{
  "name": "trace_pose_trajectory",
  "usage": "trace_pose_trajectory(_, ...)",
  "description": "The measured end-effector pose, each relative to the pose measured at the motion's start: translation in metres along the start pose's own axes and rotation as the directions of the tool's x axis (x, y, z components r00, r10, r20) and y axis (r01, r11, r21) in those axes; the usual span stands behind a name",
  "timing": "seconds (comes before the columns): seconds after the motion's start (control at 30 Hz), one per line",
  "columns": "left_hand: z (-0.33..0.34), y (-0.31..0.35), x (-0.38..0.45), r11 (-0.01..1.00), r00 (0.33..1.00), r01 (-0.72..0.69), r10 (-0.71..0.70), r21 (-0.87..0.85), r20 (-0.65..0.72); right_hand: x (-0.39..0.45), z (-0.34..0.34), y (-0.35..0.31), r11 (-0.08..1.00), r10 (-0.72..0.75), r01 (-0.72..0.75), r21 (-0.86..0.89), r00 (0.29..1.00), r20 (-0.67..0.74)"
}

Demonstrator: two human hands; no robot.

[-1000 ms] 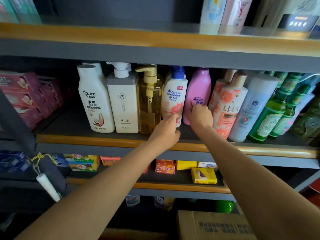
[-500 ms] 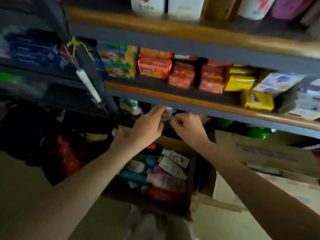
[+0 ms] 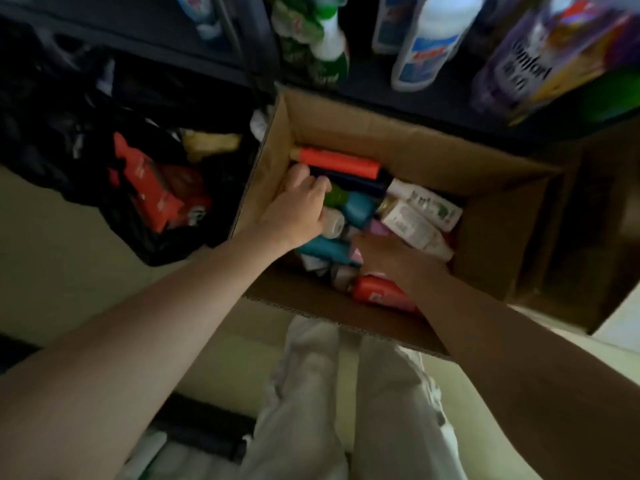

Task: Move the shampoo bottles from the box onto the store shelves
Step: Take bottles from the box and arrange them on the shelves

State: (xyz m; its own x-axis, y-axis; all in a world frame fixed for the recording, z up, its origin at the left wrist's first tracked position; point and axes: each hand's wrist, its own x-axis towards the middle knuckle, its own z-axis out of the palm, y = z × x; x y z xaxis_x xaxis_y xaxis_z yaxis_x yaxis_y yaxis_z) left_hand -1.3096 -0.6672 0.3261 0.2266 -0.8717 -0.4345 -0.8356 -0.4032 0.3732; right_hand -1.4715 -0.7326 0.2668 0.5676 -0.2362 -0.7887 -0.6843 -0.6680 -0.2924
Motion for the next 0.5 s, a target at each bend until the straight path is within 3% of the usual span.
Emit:
trace_pose_trajectory(0.07, 0.004, -0.005, 0.004, 1.0, 1.0, 0.021, -0.021, -0.019, 0.024, 0.016, 0.004, -0.003, 0.992, 0.003, 0.002, -0.13, 0.999, 0.04)
trace_pose_trajectory(0.2, -0.007, -0.005, -0.001, 0.996, 0.997, -0.058, 0.054, -0.064, -0.057, 0.022, -0.014, -0.025, 0.913, 0.018, 0.004, -0.409, 0.999, 0.051)
trace_pose_trajectory(0.3, -0.04, 0.005, -0.01, 0.998, 0.999, -0.007, 0.01, -0.068, 0.041, -0.008, -0.044, -0.022, 0.919, -0.007, 0.042, -0.391, 0.996, 0.092)
trace_pose_trajectory(0.4, -0.086, 0.028, -0.016, 0.978, 0.997, 0.029, -0.012, -0.205, 0.08, -0.065, -0.095, -0.006, 0.932, -0.035, 0.02, -0.361, 0.999, -0.036)
trace_pose_trajectory(0.5, -0.132, 0.07, -0.018, 0.958, 0.995, -0.027, 0.053, -0.284, 0.082, -0.132, -0.168, -0.007, 0.979, -0.033, 0.002, -0.204, 0.989, -0.147)
